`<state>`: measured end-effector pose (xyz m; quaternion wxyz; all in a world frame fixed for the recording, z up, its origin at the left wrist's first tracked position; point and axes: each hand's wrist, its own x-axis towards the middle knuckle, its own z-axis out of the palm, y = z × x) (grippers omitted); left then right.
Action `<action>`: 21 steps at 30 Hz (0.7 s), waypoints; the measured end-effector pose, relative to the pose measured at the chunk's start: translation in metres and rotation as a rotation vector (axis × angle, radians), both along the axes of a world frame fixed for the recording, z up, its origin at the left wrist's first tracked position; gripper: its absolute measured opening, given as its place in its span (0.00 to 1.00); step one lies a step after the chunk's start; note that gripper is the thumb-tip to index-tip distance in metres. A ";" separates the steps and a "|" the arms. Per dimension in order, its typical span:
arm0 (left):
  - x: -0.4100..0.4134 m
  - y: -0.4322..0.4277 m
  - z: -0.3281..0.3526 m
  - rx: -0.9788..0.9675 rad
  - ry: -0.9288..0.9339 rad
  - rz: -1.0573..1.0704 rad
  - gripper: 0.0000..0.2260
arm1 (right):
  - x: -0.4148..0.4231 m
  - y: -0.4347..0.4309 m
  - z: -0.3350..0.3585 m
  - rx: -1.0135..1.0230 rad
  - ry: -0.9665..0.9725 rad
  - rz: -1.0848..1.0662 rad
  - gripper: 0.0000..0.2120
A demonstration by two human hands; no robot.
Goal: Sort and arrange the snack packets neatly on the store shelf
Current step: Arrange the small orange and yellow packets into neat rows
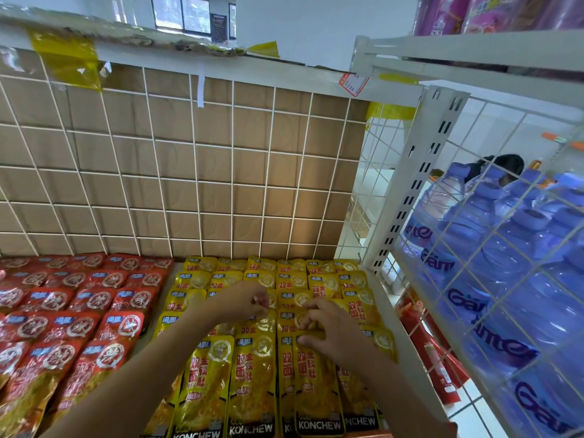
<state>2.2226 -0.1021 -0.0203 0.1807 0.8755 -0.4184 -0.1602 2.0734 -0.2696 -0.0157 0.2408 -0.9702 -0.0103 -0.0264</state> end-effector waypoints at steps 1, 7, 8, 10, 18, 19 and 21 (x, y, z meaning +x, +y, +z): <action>0.000 0.000 0.000 -0.005 0.002 0.001 0.08 | 0.000 0.000 0.000 0.002 -0.002 0.000 0.11; -0.001 0.001 -0.002 -0.009 0.007 0.014 0.08 | -0.002 0.004 0.002 -0.032 -0.024 -0.008 0.12; -0.001 0.001 -0.003 -0.011 0.009 0.017 0.08 | -0.002 0.006 0.002 -0.045 -0.040 0.000 0.14; -0.001 0.002 -0.003 -0.018 0.010 0.018 0.08 | -0.001 0.015 0.004 -0.065 -0.062 0.050 0.17; -0.004 0.001 0.000 -0.042 0.009 0.012 0.08 | 0.010 0.041 -0.005 -0.231 0.039 0.144 0.23; -0.005 0.001 0.000 -0.042 0.005 0.014 0.08 | 0.010 0.040 -0.005 -0.229 0.035 0.144 0.23; -0.006 0.001 0.000 -0.040 -0.002 0.016 0.08 | 0.009 0.040 -0.006 -0.224 0.033 0.152 0.23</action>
